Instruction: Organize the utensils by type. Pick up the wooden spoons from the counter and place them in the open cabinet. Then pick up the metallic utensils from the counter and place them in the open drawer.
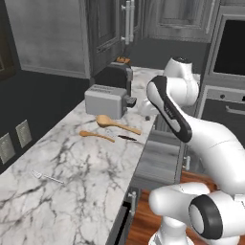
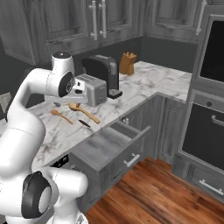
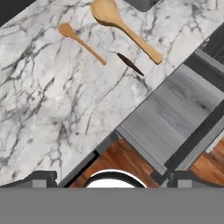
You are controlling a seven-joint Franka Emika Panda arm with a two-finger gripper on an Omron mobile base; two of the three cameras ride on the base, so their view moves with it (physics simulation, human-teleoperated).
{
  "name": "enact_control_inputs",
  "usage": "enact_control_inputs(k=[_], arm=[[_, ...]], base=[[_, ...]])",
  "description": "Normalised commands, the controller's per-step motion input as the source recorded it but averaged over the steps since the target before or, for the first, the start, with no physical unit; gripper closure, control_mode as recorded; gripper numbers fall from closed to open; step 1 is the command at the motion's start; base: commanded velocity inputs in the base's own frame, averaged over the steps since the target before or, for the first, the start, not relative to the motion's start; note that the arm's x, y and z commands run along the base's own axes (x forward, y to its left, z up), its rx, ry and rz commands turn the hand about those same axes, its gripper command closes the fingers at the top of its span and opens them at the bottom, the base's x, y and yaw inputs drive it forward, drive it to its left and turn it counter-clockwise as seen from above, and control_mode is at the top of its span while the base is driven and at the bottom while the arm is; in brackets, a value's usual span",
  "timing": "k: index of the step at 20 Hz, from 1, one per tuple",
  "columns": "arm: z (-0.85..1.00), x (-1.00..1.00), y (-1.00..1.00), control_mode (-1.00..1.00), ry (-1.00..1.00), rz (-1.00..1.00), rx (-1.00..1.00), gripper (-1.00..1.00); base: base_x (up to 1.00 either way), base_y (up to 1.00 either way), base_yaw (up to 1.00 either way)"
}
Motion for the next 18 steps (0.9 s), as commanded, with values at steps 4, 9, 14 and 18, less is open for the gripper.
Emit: enact_control_inputs(k=[4,9,14,18], arm=[[-0.36,0.11,0.68,-1.0,0.08,0.4,0.0,-1.0],[-0.45,0.01,0.91,-1.0,0.21,0.43,-0.04,-1.0],[-0.47,0.06,0.98,-1.0,0.05,0.38,-0.08,-1.0],[-0.33,0.0,0.84,-1.0,0.1,0.38,-0.1,-1.0]], base=[[0.0,0.0,0.0],[0.0,0.0,0.0],[0.0,0.0,0.0],[0.0,0.0,0.0]])
